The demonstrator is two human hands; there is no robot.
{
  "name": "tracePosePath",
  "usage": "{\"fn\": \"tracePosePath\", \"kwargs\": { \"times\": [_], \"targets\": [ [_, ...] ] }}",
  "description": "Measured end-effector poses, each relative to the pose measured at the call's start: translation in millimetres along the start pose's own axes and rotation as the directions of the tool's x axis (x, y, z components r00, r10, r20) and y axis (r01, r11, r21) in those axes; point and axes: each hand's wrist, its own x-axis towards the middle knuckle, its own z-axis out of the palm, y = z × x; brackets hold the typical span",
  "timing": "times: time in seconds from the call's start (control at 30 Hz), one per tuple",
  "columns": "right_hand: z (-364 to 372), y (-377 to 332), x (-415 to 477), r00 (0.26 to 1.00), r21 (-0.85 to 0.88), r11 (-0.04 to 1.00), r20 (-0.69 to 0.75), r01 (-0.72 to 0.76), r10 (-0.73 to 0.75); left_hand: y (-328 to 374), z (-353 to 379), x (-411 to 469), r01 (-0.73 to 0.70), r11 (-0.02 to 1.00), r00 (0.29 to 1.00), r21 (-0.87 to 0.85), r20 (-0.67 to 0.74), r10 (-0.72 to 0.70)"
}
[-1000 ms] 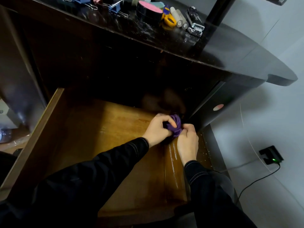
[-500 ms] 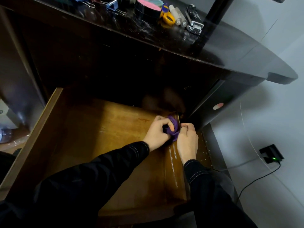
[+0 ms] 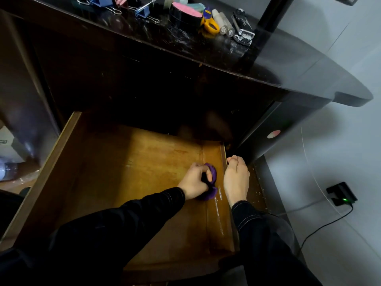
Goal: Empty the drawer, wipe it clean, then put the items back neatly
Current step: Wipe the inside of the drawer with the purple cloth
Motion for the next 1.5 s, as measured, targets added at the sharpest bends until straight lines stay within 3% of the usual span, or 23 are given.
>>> {"fn": "tracePosePath", "kwargs": {
  "times": [0.07, 0.23, 0.33, 0.43, 0.57, 0.7, 0.9, 1.07, 1.27, 1.43, 1.5],
  "targets": [
    [0.0, 0.6, -0.7, 1.000, 0.002, 1.000, -0.001, 0.000, 0.000, 1.5, -3.9, 0.9, 0.010, 1.000, 1.000, 0.028, 0.016, -0.010],
    [0.7, 1.9, 1.2, 1.000, 0.015, 1.000, 0.007, 0.002, -0.002, 9.7, -5.6, 3.6, -0.180, 0.983, 0.978, -0.028, -0.111, 0.176],
    [0.7, 0.9, 0.4, 1.000, 0.008, 1.000, 0.005, 0.002, -0.002, -5.3, 2.9, 1.4, -0.095, 0.994, 0.994, 0.062, -0.052, 0.098],
    [0.0, 0.4, 0.0, 1.000, 0.000, 1.000, -0.004, 0.006, -0.006, -10.9, 3.7, 0.6, 0.033, 0.999, 0.999, 0.031, 0.003, -0.033],
    [0.6, -1.0, -0.1, 1.000, -0.013, 1.000, -0.003, 0.011, -0.011, -11.4, 4.5, -3.5, -0.049, 0.999, 0.995, 0.016, 0.084, 0.047],
    [-0.2, -0.4, -0.9, 1.000, -0.010, 1.000, 0.003, 0.015, -0.014, -16.1, 8.2, -6.8, -0.077, 0.995, 0.995, 0.066, -0.056, 0.081],
    [-0.5, -0.6, -0.9, 1.000, 0.006, 1.000, 0.011, 0.021, -0.021, 4.1, 6.5, -1.7, -0.230, 0.970, 0.957, -0.078, -0.199, 0.211],
    [-0.9, -1.9, -1.6, 1.000, 0.003, 1.000, 0.009, 0.007, -0.007, -15.6, 14.2, -17.1, -0.109, 0.992, 0.993, 0.059, -0.042, 0.111],
    [-0.6, 0.5, 1.0, 1.000, 0.007, 1.000, 0.019, 0.016, -0.017, 0.0, 12.4, -8.6, -0.223, 0.974, 0.962, -0.026, -0.165, 0.216],
    [-1.0, -0.7, -1.6, 1.000, 0.007, 1.000, 0.008, 0.015, -0.015, -10.2, 9.7, -13.7, -0.035, 0.999, 0.999, 0.001, 0.006, 0.035],
    [-1.0, 0.4, -1.7, 1.000, 0.011, 1.000, 0.013, 0.014, -0.014, -3.2, 7.8, -12.9, -0.078, 0.996, 0.996, -0.037, -0.037, 0.076]
  ]
}}
